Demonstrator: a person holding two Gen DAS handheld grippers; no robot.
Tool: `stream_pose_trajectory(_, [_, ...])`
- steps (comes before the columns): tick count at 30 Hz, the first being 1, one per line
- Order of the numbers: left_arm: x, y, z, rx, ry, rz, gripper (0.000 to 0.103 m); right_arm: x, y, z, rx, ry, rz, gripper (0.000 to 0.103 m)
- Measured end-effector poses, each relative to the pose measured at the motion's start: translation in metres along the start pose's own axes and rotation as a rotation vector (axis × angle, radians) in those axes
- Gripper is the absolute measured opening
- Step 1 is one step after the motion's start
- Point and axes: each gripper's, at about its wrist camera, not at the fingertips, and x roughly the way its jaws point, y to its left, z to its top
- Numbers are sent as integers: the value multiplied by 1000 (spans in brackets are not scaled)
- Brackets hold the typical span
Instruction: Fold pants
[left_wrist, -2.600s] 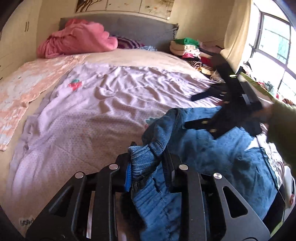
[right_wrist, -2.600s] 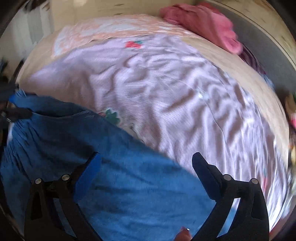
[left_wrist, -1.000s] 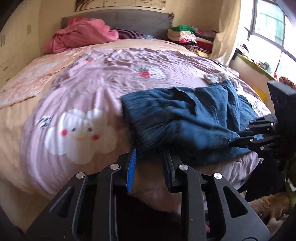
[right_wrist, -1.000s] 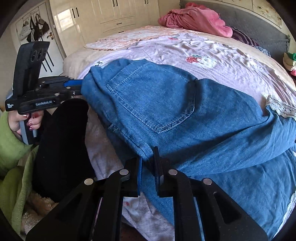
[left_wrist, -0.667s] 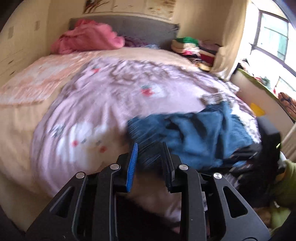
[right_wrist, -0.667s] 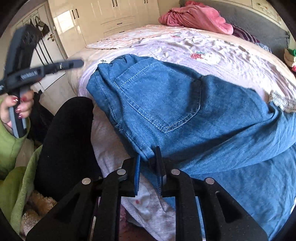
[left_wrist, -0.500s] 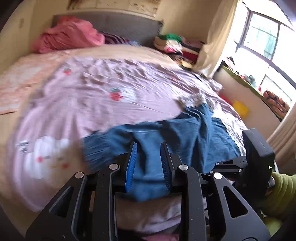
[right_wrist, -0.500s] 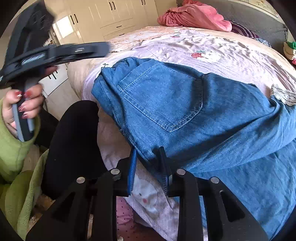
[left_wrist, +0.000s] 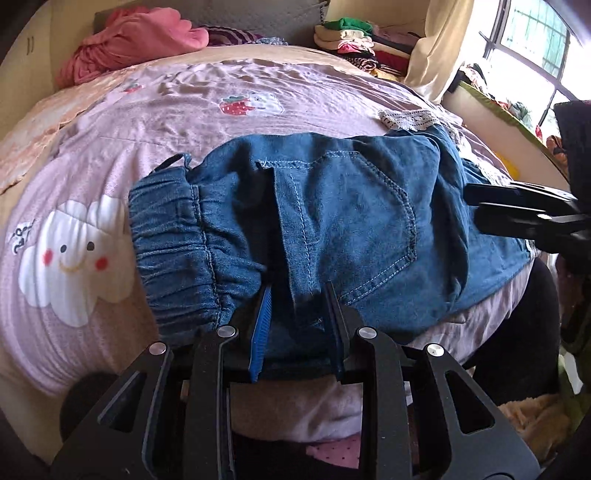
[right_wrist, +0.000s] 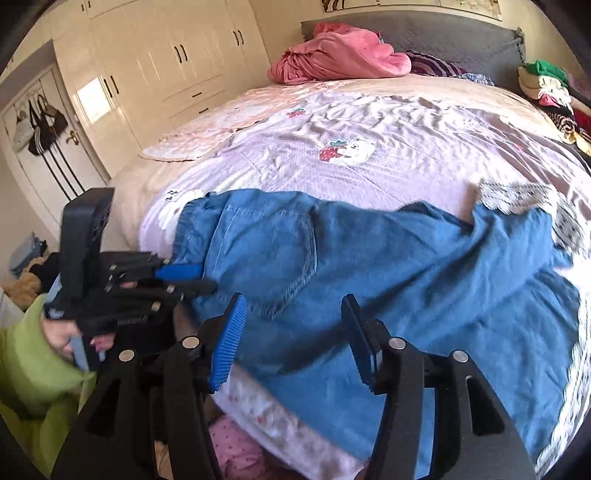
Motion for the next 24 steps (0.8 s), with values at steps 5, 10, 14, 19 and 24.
stream_pose_trajectory(5, [2, 1, 3, 0, -2, -4, 20, 51, -11, -4, 57, 146, -48, 53])
stream_pose_trajectory(10, [6, 1, 5, -12, -3, -7, 20, 51, -16, -8, 89, 139, -18, 53])
stream_pose_trajectory(14, [-6, -2, 9, -19, -30, -23, 30, 15, -21, 2, 117, 57, 24, 53])
stream_pose_trajectory(19, [-27, -21, 19, 7, -57, -31, 41, -32, -40, 3, 154, -31, -54, 60])
stream_pose_trajectory(24, [-50, -48, 31, 60, -107, -61, 54, -61, -62, -5, 195, -84, -111, 66])
